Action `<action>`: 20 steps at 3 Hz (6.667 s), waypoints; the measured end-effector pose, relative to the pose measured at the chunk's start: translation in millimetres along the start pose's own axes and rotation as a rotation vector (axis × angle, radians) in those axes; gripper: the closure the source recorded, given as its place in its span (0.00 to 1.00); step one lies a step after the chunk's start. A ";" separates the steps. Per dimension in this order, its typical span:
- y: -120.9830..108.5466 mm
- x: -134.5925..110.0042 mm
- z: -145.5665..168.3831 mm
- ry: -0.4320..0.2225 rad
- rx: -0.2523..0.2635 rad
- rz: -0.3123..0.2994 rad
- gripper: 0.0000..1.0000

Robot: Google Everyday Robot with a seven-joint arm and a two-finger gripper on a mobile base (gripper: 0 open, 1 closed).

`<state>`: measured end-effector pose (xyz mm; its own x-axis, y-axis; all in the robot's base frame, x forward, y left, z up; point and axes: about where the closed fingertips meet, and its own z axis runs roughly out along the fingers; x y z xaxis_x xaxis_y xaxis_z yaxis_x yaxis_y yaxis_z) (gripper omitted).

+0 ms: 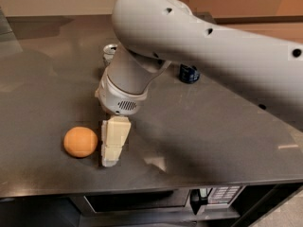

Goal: Move orange near pepsi can

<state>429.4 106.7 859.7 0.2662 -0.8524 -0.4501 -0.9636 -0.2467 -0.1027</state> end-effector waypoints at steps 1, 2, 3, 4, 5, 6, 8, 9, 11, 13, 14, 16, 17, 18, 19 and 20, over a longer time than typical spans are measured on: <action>6.5 -19.9 9.5 -0.017 -0.030 -0.022 0.00; 12.7 -32.5 21.0 -0.021 -0.056 -0.042 0.00; 15.2 -36.5 32.5 -0.015 -0.076 -0.049 0.00; 16.3 -39.8 39.8 -0.009 -0.085 -0.055 0.18; 15.4 -38.0 42.4 -0.004 -0.088 -0.052 0.41; 11.8 -32.8 39.0 -0.007 -0.091 -0.035 0.64; -8.8 15.3 -22.2 -0.028 -0.015 0.125 1.00; -17.3 38.4 -47.4 -0.032 0.023 0.195 1.00; -49.2 133.9 -99.0 -0.016 0.178 0.487 1.00; -69.3 218.0 -120.9 0.015 0.305 0.694 1.00; -79.6 242.6 -128.6 0.000 0.367 0.731 1.00; -94.7 278.4 -132.6 -0.004 0.418 0.773 1.00; -100.4 285.3 -130.0 -0.005 0.417 0.773 0.84; -106.3 289.5 -126.2 -0.003 0.409 0.768 0.60; -111.8 292.5 -122.5 -0.005 0.398 0.764 0.37; -115.2 296.1 -120.3 -0.009 0.385 0.768 0.14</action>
Offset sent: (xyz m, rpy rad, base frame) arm -0.0304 0.0515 -0.0163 0.0034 0.0622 0.1007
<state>622.1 -172.7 845.0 -0.4616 -0.7150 -0.5251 -0.8180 0.5721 -0.0599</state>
